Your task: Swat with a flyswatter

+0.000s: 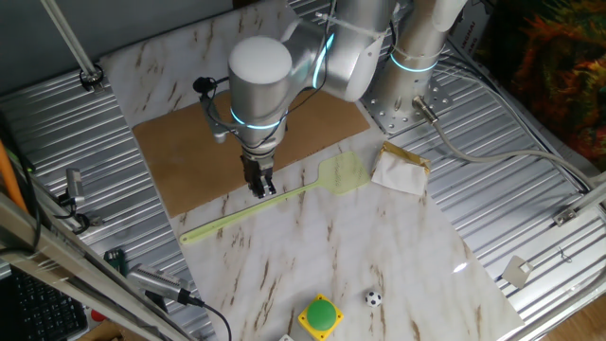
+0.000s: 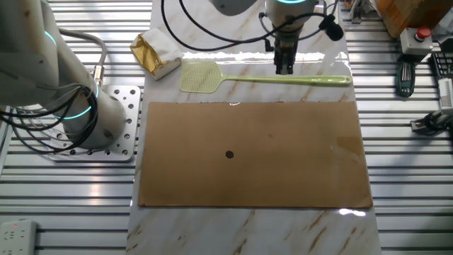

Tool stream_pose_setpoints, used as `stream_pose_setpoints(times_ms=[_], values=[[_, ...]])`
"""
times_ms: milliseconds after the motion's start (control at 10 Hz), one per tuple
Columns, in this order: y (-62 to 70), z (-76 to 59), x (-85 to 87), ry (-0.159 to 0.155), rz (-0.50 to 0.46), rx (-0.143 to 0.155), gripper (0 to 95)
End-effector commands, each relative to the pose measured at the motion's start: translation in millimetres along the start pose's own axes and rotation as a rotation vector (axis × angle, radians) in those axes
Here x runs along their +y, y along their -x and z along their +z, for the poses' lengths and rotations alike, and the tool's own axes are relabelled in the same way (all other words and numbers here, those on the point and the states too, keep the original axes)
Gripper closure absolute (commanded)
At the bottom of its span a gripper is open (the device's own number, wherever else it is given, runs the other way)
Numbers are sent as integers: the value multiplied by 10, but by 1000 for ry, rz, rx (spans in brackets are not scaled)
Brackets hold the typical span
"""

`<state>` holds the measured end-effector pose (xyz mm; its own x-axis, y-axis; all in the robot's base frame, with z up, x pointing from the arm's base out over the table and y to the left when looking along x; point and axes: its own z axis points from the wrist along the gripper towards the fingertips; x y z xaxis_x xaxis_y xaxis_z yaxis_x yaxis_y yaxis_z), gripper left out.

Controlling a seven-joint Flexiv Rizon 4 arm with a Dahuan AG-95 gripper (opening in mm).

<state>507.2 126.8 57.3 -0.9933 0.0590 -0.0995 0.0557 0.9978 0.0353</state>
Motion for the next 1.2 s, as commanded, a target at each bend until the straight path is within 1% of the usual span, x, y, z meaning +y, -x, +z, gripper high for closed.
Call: stream_pose_setpoints(times_ms=[100, 200, 500, 700, 1200], values=[[20, 77, -1, -1, -8, -6, 950], [25, 120, 0, 1, -23, -5, 950], [52, 149, 13, 3, -48, -5, 950], [62, 192, 19, 7, -56, -7, 950], [125, 209, 54, 15, -53, -5, 950]])
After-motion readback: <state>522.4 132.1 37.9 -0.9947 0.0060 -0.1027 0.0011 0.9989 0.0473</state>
